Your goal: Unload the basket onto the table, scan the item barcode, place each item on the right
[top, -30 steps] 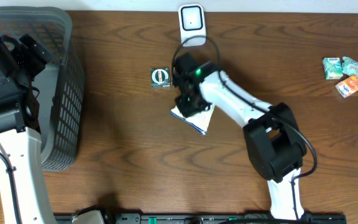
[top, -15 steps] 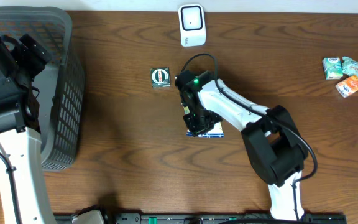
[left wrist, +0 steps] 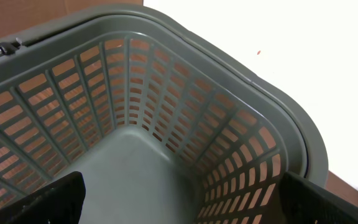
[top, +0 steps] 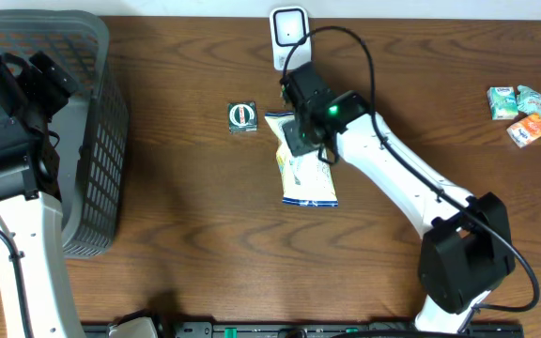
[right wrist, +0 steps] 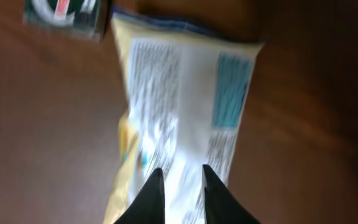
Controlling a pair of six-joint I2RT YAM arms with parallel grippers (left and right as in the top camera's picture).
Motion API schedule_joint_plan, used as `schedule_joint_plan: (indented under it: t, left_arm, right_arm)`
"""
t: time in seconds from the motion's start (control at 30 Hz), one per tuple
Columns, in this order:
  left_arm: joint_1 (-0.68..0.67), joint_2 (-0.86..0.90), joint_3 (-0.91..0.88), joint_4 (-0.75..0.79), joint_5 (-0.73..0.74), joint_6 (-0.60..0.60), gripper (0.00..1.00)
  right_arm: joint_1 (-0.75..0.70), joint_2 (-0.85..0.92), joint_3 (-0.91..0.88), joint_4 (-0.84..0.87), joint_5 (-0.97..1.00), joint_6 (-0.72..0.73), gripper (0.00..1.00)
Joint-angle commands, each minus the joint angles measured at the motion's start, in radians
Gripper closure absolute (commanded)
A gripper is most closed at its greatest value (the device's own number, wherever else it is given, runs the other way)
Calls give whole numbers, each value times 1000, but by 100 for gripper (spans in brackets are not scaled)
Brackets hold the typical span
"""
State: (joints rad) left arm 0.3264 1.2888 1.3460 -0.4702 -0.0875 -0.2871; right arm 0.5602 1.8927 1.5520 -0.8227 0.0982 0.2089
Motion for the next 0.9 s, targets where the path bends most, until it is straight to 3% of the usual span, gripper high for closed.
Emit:
schedule_joint_plan:
  t: [0.0, 0.2, 0.33, 0.43, 0.53, 0.87]
  left_arm:
    - [5, 2, 16, 0, -2, 10, 2]
    - [5, 2, 16, 0, -2, 10, 2]
    - [5, 2, 16, 0, -2, 10, 2]
    - [5, 2, 16, 0, -2, 10, 2]
    - [5, 2, 16, 0, -2, 10, 2]
    - [5, 2, 16, 0, -2, 10, 2]
  right_arm:
    - [-16, 40, 5, 45, 23, 8, 86]
    - [-17, 163, 5, 144, 4, 8, 85]
    - [-17, 254, 5, 180, -30, 8, 94]
    - [-24, 262, 7, 190, -22, 7, 94]
    - [-37, 220, 59, 119, -22, 7, 85]
    - [-25, 93, 149, -175, -162, 7, 84]
